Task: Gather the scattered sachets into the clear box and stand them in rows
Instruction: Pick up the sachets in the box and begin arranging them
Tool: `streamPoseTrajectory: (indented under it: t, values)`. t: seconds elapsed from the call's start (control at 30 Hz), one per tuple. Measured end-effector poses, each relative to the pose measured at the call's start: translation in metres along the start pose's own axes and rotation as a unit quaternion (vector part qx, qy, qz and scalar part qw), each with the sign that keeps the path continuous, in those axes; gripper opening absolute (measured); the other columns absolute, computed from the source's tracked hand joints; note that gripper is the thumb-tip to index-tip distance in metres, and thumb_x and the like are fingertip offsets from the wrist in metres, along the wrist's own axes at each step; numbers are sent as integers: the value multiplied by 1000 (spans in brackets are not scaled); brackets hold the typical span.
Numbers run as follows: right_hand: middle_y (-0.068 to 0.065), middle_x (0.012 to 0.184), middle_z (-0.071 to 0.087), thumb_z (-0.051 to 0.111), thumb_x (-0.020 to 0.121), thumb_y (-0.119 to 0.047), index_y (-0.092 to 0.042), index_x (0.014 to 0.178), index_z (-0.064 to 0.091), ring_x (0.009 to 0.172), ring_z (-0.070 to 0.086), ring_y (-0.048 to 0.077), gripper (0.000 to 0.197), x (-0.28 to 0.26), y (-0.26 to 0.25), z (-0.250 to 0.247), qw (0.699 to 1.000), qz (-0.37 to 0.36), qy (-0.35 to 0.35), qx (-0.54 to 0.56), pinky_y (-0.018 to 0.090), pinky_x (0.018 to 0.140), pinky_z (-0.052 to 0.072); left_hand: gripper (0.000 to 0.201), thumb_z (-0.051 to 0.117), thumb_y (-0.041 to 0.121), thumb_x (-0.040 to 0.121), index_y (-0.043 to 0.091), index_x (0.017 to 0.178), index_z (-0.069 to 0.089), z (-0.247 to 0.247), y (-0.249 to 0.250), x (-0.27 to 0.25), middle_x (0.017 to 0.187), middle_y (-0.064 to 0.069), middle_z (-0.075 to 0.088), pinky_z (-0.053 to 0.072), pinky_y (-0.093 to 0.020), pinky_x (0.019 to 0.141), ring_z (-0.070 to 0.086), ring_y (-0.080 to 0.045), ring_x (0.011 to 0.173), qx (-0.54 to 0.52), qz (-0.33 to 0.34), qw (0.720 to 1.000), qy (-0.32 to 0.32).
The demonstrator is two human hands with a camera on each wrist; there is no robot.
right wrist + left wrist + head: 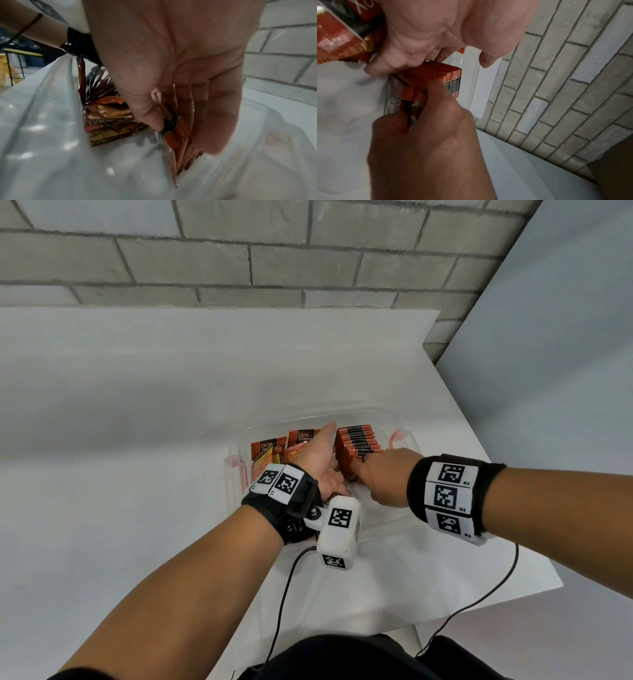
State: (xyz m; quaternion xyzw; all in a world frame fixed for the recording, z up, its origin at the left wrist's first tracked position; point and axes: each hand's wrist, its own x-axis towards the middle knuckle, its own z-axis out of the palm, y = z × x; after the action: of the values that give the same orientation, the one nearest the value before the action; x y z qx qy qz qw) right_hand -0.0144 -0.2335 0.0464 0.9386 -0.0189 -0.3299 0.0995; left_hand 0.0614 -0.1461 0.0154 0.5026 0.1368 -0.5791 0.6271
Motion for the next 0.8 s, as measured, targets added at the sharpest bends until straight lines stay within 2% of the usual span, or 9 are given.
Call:
streamPoseTrajectory:
  t: [0.2, 0.33, 0.43, 0.53, 0.63, 0.73, 0.8]
  values:
    - [12, 121, 49, 55, 92, -13, -9, 135, 34, 98, 59, 29, 48, 1, 7, -2, 996, 5, 91, 6, 33, 68, 36, 74, 35, 54, 99, 11, 154, 10, 0, -1, 0, 158, -23, 10, 12, -62, 113, 16, -45, 143, 1, -9, 1000, -7]
    - [13, 125, 45, 60, 89, -13, -10, 139, 28, 102, 56, 32, 59, 4, 8, -1, 993, 37, 107, 30, 36, 71, 38, 79, 34, 57, 97, 6, 153, 12, 1, -2, 0, 156, -26, 15, 12, -59, 115, 19, -43, 143, -1, -19, 1000, -9]
    - [13, 121, 48, 61, 88, -12, -9, 133, 34, 94, 60, 31, 52, 7, 12, 1, 990, 52, 114, 62, 35, 70, 42, 79, 36, 55, 98, 2, 152, 16, 2, -2, -2, 154, -27, 22, 18, -56, 113, 28, -44, 140, -12, -18, 1000, -10]
    - [13, 120, 50, 58, 92, -16, -8, 130, 37, 94, 60, 29, 45, 4, 16, 2, 986, 65, 107, 113, 30, 68, 39, 75, 39, 51, 99, -4, 148, 23, 4, -3, -7, 149, -28, 33, 29, -53, 107, 37, -42, 135, -28, -10, 999, -13]
    - [11, 118, 51, 60, 91, -22, -9, 132, 37, 97, 58, 27, 49, -1, 17, 3, 983, 80, 97, 133, 28, 71, 37, 70, 42, 47, 99, -7, 142, 31, 7, -5, -12, 141, -28, 43, 39, -50, 91, 44, -41, 129, -43, -8, 999, -19]
    - [9, 106, 57, 57, 92, -28, -9, 125, 42, 88, 58, 24, 41, -8, 19, -1, 977, 104, 79, 166, 27, 67, 40, 68, 43, 44, 99, -9, 140, 32, 8, -6, -15, 137, -28, 47, 41, -48, 82, 48, -40, 126, -61, -3, 998, -24]
    - [3, 81, 57, 54, 93, -28, -10, 98, 53, 68, 54, 17, 19, -12, 20, -5, 964, 129, 51, 225, 23, 55, 39, 68, 42, 43, 100, -10, 140, 31, 8, -6, -16, 137, -28, 47, 41, -47, 81, 48, -39, 127, -73, -4, 997, -24]
